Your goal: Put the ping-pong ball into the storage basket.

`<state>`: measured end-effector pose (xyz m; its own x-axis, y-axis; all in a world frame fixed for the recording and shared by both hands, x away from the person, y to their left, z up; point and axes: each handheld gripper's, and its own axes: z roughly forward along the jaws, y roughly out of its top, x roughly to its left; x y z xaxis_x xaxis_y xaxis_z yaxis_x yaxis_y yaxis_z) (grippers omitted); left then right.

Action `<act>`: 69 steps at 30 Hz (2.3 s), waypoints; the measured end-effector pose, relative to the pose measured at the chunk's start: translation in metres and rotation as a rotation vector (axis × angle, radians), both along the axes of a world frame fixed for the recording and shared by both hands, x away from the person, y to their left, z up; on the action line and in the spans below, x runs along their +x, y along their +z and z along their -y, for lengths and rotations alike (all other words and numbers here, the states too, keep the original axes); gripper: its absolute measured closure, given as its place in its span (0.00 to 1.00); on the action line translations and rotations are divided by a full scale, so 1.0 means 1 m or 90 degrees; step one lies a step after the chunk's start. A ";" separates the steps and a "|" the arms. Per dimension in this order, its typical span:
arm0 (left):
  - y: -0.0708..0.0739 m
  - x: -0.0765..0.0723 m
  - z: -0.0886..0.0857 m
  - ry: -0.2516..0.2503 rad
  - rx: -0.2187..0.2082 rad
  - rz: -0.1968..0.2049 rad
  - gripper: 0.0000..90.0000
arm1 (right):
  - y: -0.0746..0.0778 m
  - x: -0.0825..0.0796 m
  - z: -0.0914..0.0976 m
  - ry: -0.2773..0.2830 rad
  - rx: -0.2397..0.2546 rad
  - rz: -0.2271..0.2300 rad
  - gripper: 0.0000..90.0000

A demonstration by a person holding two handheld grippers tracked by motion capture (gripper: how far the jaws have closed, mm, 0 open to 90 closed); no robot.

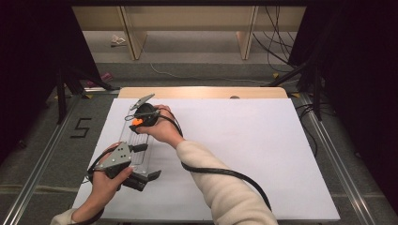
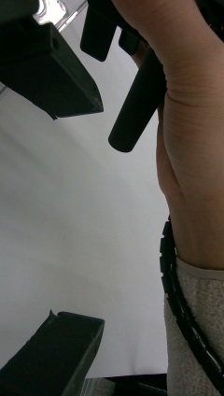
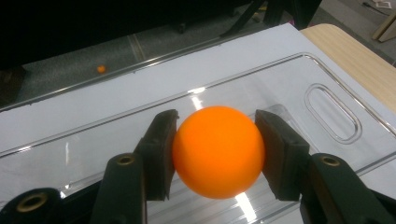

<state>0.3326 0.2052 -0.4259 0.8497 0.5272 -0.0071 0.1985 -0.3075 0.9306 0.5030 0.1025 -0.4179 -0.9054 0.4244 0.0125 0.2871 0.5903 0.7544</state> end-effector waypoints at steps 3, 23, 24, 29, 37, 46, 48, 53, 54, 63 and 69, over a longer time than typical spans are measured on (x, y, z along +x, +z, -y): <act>0.000 0.000 0.000 -0.001 0.001 0.000 0.00 | -0.002 0.000 -0.001 0.002 -0.003 -0.003 0.57; 0.000 0.000 0.000 -0.001 0.000 0.000 0.00 | -0.010 0.001 -0.004 0.002 -0.008 -0.014 0.57; 0.000 0.000 0.000 -0.002 0.000 -0.001 0.00 | -0.011 0.001 -0.004 0.001 -0.008 -0.017 0.57; 0.000 0.000 0.000 -0.002 0.000 -0.001 0.00 | -0.013 0.001 -0.005 0.002 -0.010 -0.017 0.57; 0.000 0.000 0.000 -0.003 0.000 -0.001 0.00 | -0.014 0.001 -0.006 -0.001 -0.012 -0.022 0.57; 0.000 0.000 0.000 -0.003 0.000 -0.001 0.00 | -0.017 0.002 -0.007 0.001 -0.016 -0.023 0.57; 0.000 0.000 0.001 -0.003 0.000 -0.001 0.00 | -0.017 0.002 -0.007 0.002 -0.017 -0.025 0.57; 0.000 0.000 0.000 -0.003 0.000 -0.001 0.00 | -0.019 0.001 -0.008 0.001 -0.019 -0.026 0.57; 0.000 0.000 0.000 -0.003 0.000 -0.001 0.00 | -0.019 0.001 -0.008 0.000 -0.019 -0.027 0.57; 0.000 0.000 0.000 -0.003 0.000 -0.001 0.00 | -0.019 0.002 -0.007 -0.003 -0.017 -0.026 0.57; 0.000 0.000 0.000 -0.003 -0.001 0.000 0.00 | -0.021 0.002 -0.008 -0.007 -0.015 -0.030 0.55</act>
<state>0.3325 0.2047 -0.4261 0.8520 0.5235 -0.0082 0.1977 -0.3073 0.9309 0.5054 0.1101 -0.4385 -0.8997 0.4343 0.0443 0.3277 0.6047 0.7259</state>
